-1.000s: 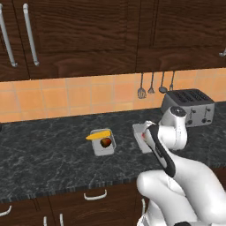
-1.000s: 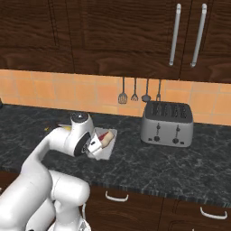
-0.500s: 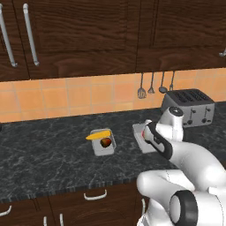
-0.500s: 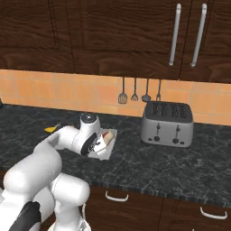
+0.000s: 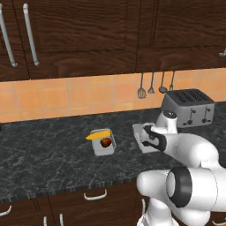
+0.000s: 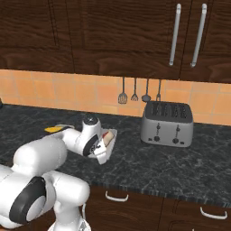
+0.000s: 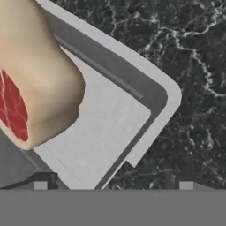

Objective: Take the meat container that has the steak and place it on the second highest rack of the freezer. Then take the vegetable container that has the corn and bell pepper and place it on the highest rack of the freezer.

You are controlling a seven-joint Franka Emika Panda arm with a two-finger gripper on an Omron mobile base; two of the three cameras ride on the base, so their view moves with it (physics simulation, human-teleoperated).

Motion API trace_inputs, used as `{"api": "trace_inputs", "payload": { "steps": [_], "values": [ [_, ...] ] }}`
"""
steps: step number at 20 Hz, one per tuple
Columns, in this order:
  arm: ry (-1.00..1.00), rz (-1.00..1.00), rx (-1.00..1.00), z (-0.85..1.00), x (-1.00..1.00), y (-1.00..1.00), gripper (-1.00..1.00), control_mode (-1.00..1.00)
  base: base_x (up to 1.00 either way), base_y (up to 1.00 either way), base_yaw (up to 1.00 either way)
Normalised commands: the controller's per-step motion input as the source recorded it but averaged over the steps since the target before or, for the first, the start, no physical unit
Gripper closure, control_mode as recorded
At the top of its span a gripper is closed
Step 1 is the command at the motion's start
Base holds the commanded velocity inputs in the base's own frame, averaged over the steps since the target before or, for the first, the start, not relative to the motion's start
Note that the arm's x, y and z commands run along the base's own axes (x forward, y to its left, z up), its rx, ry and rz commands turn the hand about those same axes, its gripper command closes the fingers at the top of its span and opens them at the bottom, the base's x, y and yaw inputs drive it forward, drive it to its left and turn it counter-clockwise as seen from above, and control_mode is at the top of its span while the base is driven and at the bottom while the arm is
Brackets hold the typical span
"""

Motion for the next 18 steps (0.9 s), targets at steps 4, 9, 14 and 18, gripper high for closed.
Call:
{"api": "trace_inputs", "payload": {
  "steps": [4, 9, 14, 18],
  "values": [
    [0.07, 0.0, 0.02, -0.34, 0.12, 0.0, 1.0, -1.0, 0.0, 0.0, 0.0],
    [0.04, 0.0, 0.03, -0.34, 0.14, 0.0, 1.0, -1.0, 0.0, 0.0, 0.0],
    [0.02, 0.0, 0.02, -0.38, 0.13, 0.0, 1.0, -1.0, 0.0, 0.0, 0.0],
    [0.0, 0.0, 0.0, -0.09, -0.03, 0.0, 1.0, -1.0, 0.0, 0.0, 0.0]
  ]
}}
